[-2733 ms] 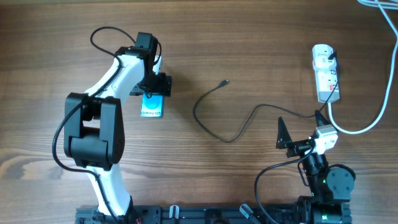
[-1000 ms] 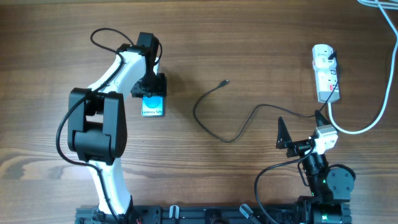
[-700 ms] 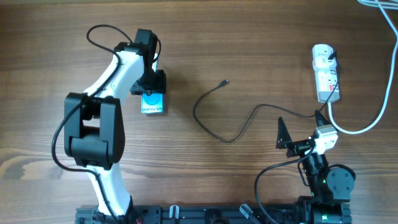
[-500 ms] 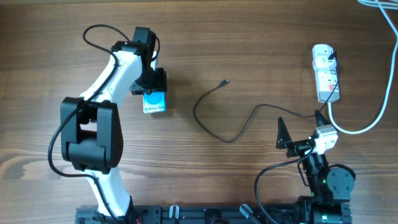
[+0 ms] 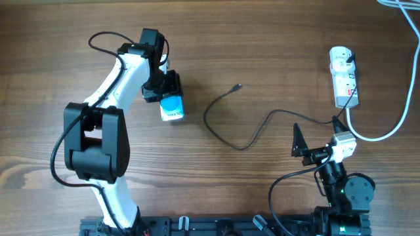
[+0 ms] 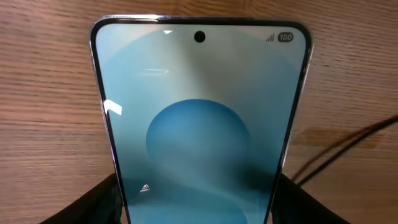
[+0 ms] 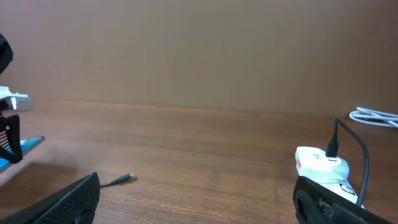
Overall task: Plug charger to phone and switch on socket
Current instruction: 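Raise the phone upright with the left gripper toward the center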
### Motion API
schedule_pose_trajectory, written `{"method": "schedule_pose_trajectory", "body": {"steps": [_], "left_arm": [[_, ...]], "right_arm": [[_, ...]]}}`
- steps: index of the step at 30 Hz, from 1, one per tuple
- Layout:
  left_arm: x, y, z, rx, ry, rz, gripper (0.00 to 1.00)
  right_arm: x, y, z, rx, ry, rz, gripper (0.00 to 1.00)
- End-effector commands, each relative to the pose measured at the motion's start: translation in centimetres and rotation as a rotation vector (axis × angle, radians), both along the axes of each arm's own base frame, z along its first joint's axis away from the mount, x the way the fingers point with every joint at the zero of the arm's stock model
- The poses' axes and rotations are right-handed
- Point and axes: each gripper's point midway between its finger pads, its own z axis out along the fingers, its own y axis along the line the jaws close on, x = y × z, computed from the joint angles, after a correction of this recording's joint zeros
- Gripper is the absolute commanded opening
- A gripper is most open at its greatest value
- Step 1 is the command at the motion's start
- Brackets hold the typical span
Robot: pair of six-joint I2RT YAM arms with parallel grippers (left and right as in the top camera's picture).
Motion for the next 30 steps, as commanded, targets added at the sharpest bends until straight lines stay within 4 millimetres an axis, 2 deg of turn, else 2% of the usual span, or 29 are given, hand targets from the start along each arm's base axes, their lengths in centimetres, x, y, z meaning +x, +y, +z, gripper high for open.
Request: {"method": "schedule_pose_trajectory", "body": {"steps": [1,4,7,11,13,15,18,24,27,30], "left_arm": [[0.5,-2.3,2.8,-0.145,-0.028,0.022,0.04],[-0.6,-4.3,3.6,-0.274,0.049,0.085,0.04],[-1.4,-5.4,4.2,-0.354,0.115,0.143,0.04],[-2.4,-8.2,7.1,-0.614,0.203,0.134,0.04],[-2.7,-8.8,9.2,-0.765,0.254,0.150,0.04],[-2.8,-8.7,10.7,-0.868,0.293,0.176,0.04],[-2.7,-7.5,13.0,-1.012,0.357,0.252,0.04],[-2.2,-5.1,13.3,-1.022,0.488,0.476,0.04],[-2.1,-4.6,13.3,-1.017,0.545,0.554,0.04],[-2.1,-4.7,13.5,-1.030,0.548,0.553,0.04]], "right_arm": [[0.0,-0.3,0.3,0.012,-0.010,-0.014,1.00],[0.0,-0.3,0.3,0.011,-0.010,-0.014,1.00],[0.0,-0.3,0.3,0.011,-0.010,-0.014,1.00],[0.0,-0.3,0.3,0.011,-0.010,-0.014,1.00],[0.0,-0.3,0.3,0.012,-0.010,-0.014,1.00],[0.0,-0.3,0.3,0.012,-0.010,-0.014,1.00],[0.0,-0.3,0.3,0.011,-0.010,-0.014,0.99],[0.0,-0.3,0.3,0.012,-0.010,-0.014,1.00],[0.0,-0.3,0.3,0.012,-0.010,-0.014,1.00],[0.0,-0.3,0.3,0.012,-0.010,-0.014,1.00]]}}
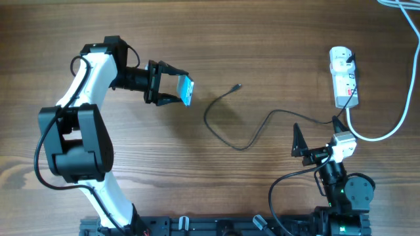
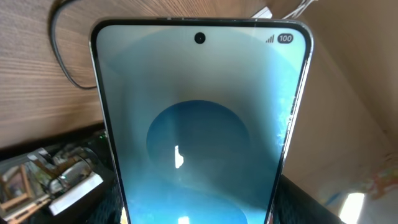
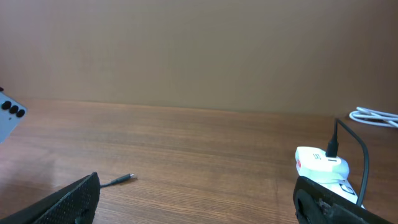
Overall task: Plug charger to phone and switch on socket
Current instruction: 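Raise the phone upright with the left gripper toward the center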
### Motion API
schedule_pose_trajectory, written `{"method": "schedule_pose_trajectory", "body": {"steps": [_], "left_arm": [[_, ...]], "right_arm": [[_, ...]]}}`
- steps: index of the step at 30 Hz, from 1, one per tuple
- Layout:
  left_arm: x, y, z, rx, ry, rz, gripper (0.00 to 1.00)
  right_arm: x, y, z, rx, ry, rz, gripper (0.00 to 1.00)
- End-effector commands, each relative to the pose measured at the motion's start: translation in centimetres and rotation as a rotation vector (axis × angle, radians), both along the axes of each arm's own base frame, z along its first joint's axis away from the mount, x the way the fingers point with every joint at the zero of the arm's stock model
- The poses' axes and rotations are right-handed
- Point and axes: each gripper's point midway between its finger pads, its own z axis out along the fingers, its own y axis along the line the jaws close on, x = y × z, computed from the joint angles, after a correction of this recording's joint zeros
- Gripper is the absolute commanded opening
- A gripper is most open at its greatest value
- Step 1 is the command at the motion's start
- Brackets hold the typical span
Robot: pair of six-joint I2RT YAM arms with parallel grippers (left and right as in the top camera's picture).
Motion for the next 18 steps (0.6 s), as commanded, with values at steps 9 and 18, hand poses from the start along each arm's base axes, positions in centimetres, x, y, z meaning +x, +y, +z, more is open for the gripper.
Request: {"method": "schedule_pose_trajectory", "body": {"steps": [9,18], "left_arm": [[0.43,-0.14,2.94,-0.070,-0.020,0.029,0.04],[0.43,-0.14,2.94,-0.070,-0.020,0.029,0.04]], "right_arm": [[0.00,-0.27,0.25,0.011,-0.010,-0.014,1.00],[0.00,-0.27,0.25,0.011,-0.010,-0.014,1.00]]}}
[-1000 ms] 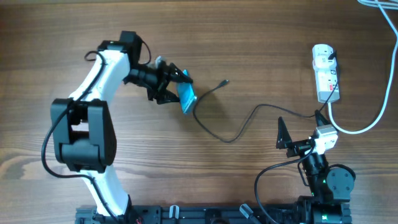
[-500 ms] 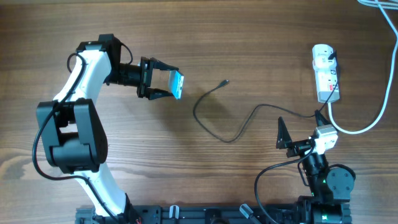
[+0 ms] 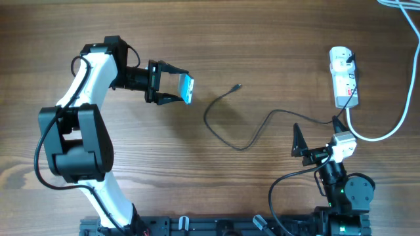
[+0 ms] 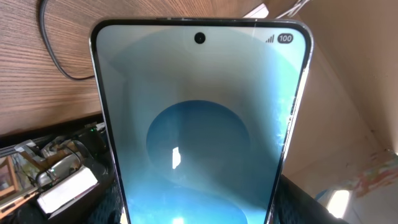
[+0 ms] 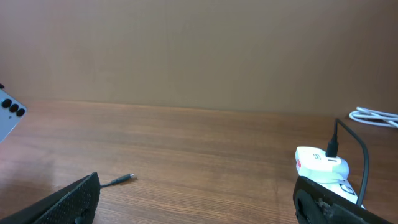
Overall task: Plug charger to phone and switch on socket
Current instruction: 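Raise the phone upright with the left gripper toward the center, then move the right gripper to the phone and grasp its edge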
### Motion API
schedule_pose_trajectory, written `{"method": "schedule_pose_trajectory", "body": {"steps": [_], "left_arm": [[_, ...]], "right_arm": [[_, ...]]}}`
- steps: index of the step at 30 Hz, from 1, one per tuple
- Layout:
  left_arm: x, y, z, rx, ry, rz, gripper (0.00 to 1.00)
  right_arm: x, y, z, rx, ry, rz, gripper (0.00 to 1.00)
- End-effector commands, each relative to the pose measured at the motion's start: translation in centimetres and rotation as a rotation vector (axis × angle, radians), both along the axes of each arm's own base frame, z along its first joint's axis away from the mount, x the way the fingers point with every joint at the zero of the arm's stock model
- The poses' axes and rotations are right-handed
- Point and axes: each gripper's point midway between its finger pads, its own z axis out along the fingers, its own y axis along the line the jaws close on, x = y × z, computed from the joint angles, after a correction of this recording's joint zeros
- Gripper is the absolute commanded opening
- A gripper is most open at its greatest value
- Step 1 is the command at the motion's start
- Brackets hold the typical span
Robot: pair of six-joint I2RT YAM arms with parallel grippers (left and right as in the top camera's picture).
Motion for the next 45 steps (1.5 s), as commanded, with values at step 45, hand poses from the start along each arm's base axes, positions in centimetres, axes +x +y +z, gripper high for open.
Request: {"method": "schedule_pose_trajectory", "body": {"steps": [45], "left_arm": [[2.9,2.9,-2.8,0.312,-0.207,0.003,0.04]], "right_arm": [[3.6,2.5,-1.8,0.454,0.577,0.080,1.00]]}}
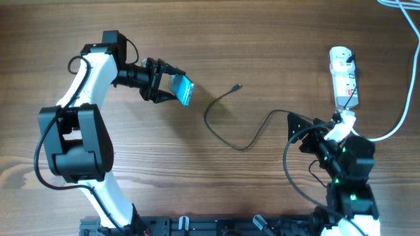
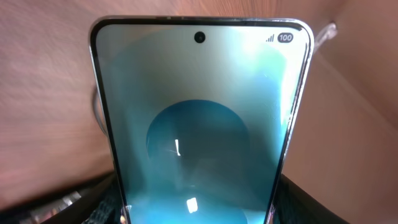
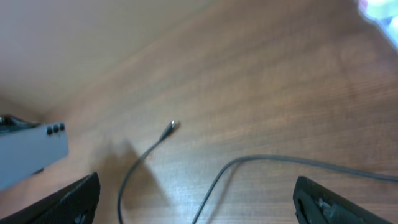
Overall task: Plug charger to phone and switch on socket
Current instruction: 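Move the right gripper to the phone and grasp its edge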
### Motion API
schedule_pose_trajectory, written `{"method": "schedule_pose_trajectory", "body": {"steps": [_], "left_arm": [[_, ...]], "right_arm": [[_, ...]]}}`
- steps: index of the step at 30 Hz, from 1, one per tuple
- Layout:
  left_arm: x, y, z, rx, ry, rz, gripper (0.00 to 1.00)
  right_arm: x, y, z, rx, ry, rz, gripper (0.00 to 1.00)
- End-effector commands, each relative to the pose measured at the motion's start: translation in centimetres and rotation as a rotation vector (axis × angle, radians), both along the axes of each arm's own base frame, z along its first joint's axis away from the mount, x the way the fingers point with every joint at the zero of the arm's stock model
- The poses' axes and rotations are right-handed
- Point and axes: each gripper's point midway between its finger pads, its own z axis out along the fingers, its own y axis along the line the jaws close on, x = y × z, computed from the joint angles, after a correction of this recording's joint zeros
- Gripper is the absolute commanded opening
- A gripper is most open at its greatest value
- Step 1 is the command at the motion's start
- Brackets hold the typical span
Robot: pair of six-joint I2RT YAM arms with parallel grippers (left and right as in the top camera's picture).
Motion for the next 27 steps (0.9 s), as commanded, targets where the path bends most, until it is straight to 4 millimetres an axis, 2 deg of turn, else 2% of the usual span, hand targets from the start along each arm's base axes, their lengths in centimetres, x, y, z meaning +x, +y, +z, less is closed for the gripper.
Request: {"method": "schedule_pose_trajectory", "body": {"steps": [1,5,9,13,17,21,27], "left_arm": [[1.1,1.5,0.3,0.117,-0.071,0.020,0.04],[1.3,2.2,-0.4,0.176,-0.063,0.036,0.04],[1.6,2.3,-0.5,0.188,-0.078,0.037,0.04],[1.6,2.6,-1.1,0.234,-0.066,0.046,0.04],[1.8,1.9,-1.1,0.236,-0.087,0.031,0.04],[1.9,0.7,-1.2,0.243,-0.089,0.025,0.04],[1.9,0.4,-1.2,0.249,-0.085,0.025,0.04]], "right_arm": [[1.0,1.2,2.2,-0.004,0.032,0.096,1.00],[1.2,2.1,3.3,0.040,0.149,0.147,1.00],[1.0,3.9,5.6,0.096,0.139,0.247,1.00],[0.7,5.2,7.0,0.111,0.138,0.277,1.00],[0.9,6.1,6.3,0.150,0.203,0.232,1.00],[1.5,8.9,5.7,0.148,0.227,0.302,1.00],[2.2,9.6,4.9,0.079,0.237,0.248,1.00]]}}
